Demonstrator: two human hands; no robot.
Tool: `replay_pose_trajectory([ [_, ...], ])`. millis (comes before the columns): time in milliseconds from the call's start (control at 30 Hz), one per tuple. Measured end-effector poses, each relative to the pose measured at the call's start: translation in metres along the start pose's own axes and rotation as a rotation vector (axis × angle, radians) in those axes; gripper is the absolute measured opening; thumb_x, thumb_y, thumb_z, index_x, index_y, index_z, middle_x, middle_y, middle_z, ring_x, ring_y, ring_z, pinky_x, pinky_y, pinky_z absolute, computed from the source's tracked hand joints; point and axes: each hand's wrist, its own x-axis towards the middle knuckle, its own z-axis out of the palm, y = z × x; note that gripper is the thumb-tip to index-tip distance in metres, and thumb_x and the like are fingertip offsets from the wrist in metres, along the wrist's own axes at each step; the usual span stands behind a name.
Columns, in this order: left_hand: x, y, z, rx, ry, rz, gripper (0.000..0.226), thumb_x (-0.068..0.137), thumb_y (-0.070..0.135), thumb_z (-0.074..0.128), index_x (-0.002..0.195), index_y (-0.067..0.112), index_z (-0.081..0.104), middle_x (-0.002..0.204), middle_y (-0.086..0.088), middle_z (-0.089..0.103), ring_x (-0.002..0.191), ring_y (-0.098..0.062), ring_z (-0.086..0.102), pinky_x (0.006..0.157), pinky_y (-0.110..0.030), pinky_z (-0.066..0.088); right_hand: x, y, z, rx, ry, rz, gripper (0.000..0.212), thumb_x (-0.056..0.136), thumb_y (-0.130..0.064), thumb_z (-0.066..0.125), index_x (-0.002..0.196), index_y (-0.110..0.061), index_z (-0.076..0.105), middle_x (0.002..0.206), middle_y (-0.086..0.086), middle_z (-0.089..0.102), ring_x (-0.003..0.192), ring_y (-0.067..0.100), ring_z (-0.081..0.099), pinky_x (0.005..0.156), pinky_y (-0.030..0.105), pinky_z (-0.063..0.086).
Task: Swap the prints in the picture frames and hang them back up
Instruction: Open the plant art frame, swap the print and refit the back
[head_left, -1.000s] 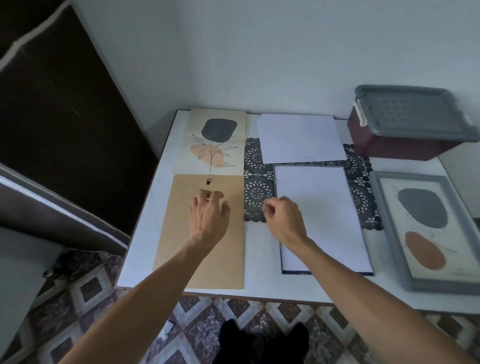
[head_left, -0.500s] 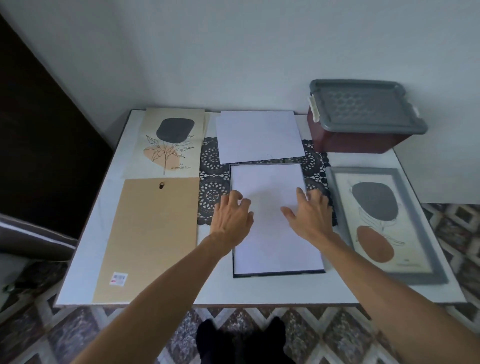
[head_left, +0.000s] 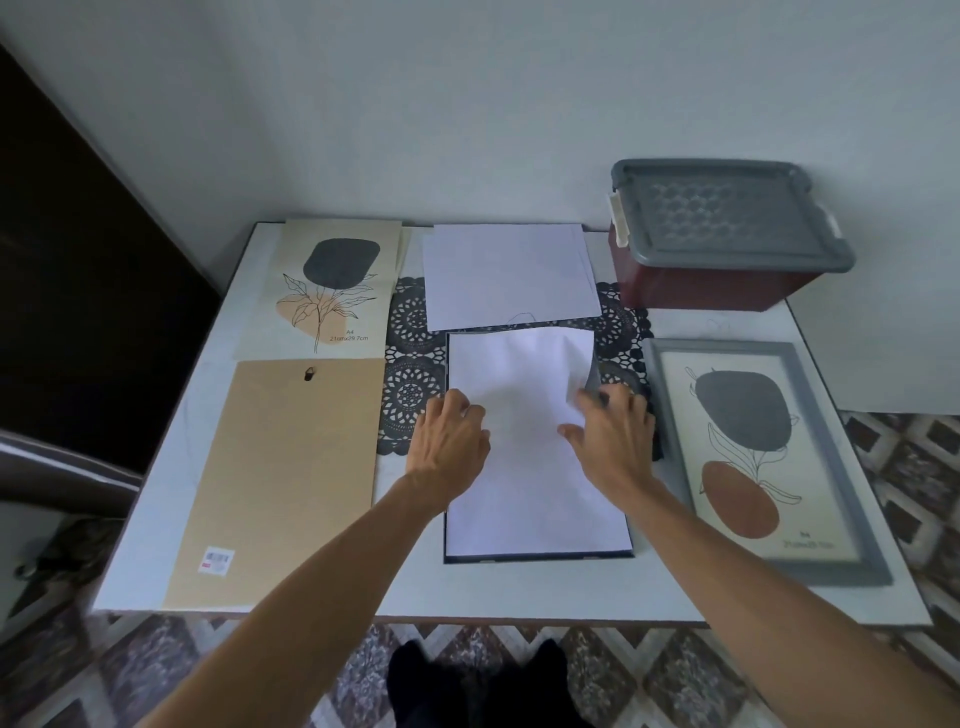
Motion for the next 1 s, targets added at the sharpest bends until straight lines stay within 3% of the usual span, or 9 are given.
replay_pose_trajectory([
  [100,-0.001,0.0,-0.001,0.006,-0.008,-0.002,0.037,0.1,0.033,0.048,0.132,0.016,0.054,0.133,-0.005,0.044,0.119,-0.025,0.043,0.101,-0.037,0.042,0.0,-0.002,-0.004,0.185,-0.026,0.018,0.036,0.085,-0.028,0.075,0.118,-0.02,0.065,0.107,0.01,0.053,0.097,0.034,0.055,0.079,0.04,0.047],
  [300,-0.002,0.0,-0.003,-0.011,-0.022,-0.011,0.04,0.1,0.035,0.048,0.135,0.017,0.052,0.134,-0.004,0.043,0.121,-0.025,0.043,0.102,-0.038,0.039,0.017,-0.004,-0.011,0.756,-0.113,0.337,0.084,0.067,-0.039,0.083,0.139,-0.015,0.045,0.124,-0.001,0.052,0.111,0.015,0.053,0.096,0.035,0.049],
  [400,-0.003,0.0,-0.004,-0.037,-0.024,-0.025,0.04,0.1,0.036,0.049,0.135,0.018,0.053,0.134,-0.004,0.045,0.122,-0.025,0.044,0.104,-0.04,0.039,0.026,-0.003,-0.022,0.951,-0.244,0.438,0.039,0.075,-0.036,0.077,0.102,-0.01,0.067,0.095,-0.003,0.069,0.089,0.021,0.066,0.076,0.032,0.05],
  [433,-0.003,0.0,-0.004,-0.054,-0.021,-0.03,0.039,0.099,0.036,0.049,0.134,0.018,0.054,0.133,-0.004,0.045,0.122,-0.026,0.045,0.104,-0.041,0.04,0.027,-0.003,-0.026,0.963,-0.28,0.425,0.026,0.08,-0.031,0.072,0.081,-0.006,0.062,0.078,0.001,0.065,0.073,0.025,0.062,0.066,0.034,0.045],
  [500,-0.002,-0.001,-0.004,-0.112,-0.017,-0.049,0.037,0.099,0.035,0.05,0.132,0.018,0.056,0.132,-0.005,0.047,0.121,-0.026,0.047,0.103,-0.042,0.041,0.03,-0.002,-0.032,0.929,-0.286,0.368,0.025,0.086,-0.019,0.059,0.068,-0.01,0.046,0.064,0.004,0.043,0.061,0.02,0.04,0.059,0.032,0.031],
  [667,0.0,0.0,-0.012,-0.287,0.078,-0.145,0.038,0.1,0.035,0.05,0.132,0.016,0.054,0.129,-0.008,0.048,0.118,-0.027,0.048,0.103,-0.04,0.041,0.037,-0.004,-0.058,1.121,-0.232,0.333,0.023,0.091,-0.01,0.054,0.102,0.01,0.056,0.082,0.005,0.052,0.072,0.016,0.046,0.065,0.029,0.035],
  [833,0.006,-0.001,-0.023,-0.526,0.179,-0.314,0.033,0.097,0.047,0.049,0.107,0.019,0.062,0.105,-0.002,0.061,0.094,-0.019,0.054,0.082,-0.032,0.043,0.05,-0.01,-0.091,1.604,-0.389,0.461,0.013,0.093,-0.011,0.057,0.1,-0.011,0.068,0.091,0.008,0.07,0.077,0.023,0.066,0.072,0.031,0.051],
  [933,0.006,0.003,-0.037,-0.714,0.132,-0.467,0.061,0.093,0.066,0.039,0.078,0.01,0.059,0.07,0.001,0.06,0.07,-0.022,0.057,0.067,-0.034,0.046,0.062,-0.019,-0.104,1.836,-0.432,0.444,0.02,0.097,-0.013,0.051,0.109,-0.009,0.067,0.091,0.007,0.07,0.079,0.023,0.067,0.076,0.033,0.055],
  [1000,0.004,0.009,-0.052,-0.993,-0.027,-0.578,0.082,0.089,0.078,0.028,0.069,0.007,0.064,0.06,-0.003,0.059,0.053,-0.017,0.054,0.053,-0.027,0.047,0.071,-0.029,-0.109,1.919,-0.419,0.449,0.025,0.098,-0.014,0.051,0.116,-0.008,0.066,0.099,0.009,0.069,0.089,0.025,0.066,0.087,0.038,0.054],
])
